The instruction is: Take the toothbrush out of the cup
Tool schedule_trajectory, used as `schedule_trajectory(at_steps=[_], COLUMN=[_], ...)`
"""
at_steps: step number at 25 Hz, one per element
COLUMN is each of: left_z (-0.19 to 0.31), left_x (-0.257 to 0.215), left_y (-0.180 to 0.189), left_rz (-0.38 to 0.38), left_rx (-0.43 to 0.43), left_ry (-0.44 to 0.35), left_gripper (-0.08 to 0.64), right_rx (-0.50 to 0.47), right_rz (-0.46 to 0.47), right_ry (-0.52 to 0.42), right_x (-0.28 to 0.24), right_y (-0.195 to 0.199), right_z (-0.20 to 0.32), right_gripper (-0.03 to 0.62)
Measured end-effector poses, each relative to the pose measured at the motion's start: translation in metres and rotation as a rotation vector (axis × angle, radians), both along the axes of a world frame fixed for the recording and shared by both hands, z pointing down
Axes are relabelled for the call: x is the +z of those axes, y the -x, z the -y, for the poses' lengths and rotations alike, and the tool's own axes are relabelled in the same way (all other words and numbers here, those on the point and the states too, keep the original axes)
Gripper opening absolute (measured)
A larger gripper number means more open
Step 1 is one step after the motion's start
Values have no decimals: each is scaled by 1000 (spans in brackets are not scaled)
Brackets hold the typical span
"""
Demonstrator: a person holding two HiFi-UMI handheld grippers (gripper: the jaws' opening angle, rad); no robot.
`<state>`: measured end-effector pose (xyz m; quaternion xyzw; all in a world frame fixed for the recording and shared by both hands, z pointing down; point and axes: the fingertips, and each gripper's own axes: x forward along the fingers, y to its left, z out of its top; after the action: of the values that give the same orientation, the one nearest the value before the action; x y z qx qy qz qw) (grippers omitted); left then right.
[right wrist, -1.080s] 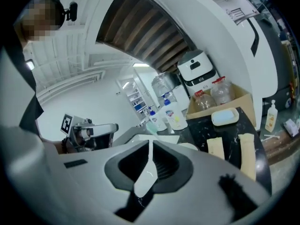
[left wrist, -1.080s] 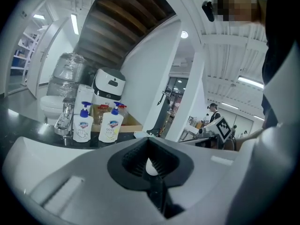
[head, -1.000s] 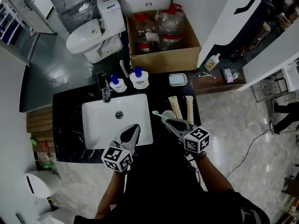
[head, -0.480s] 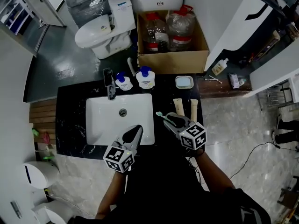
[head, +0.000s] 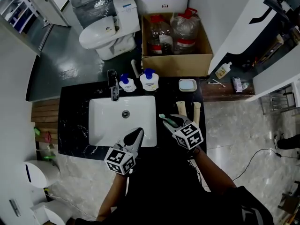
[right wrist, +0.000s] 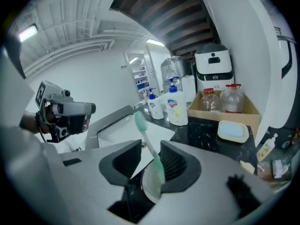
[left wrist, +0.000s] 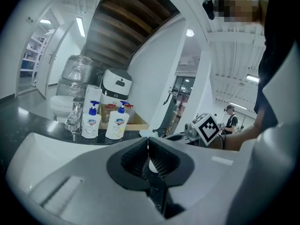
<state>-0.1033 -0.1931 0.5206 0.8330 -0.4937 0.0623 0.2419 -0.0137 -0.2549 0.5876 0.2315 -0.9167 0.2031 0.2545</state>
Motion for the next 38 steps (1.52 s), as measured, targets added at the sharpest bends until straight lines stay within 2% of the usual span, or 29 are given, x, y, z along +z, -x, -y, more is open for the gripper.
schedule_trajectory(at_steps=[6,11,15,20,24,29,38], left_z=[0,-1,-2,-2,0,3,5], left_x=[0,2,3,2,2,0,-1], left_y=[0,0,0,0,-3,-10,-21], left_rz=[5,5,2,2,3,1,-13], left_rx=[3,8,10,14,25,46,82], left_ry=[-2,2,3,-2,-5,-11,-19], left_gripper=[17,17,17,17,17,17,15], right_rx=[-15,-32,-16,38,107,184,244], right_rz=[-104,-230,-252,-201,-113,-13,60], right_ry=[-17,-76,-95,-113,-58,-35,-112], right_x=[8,17,19,9,0,-17,-45], right_y=[5,8,5,-4,-20,-37,-52], right_z=[-1,-2,2,9,13,18,19], right_gripper=[115,114,67,44,38,37,37])
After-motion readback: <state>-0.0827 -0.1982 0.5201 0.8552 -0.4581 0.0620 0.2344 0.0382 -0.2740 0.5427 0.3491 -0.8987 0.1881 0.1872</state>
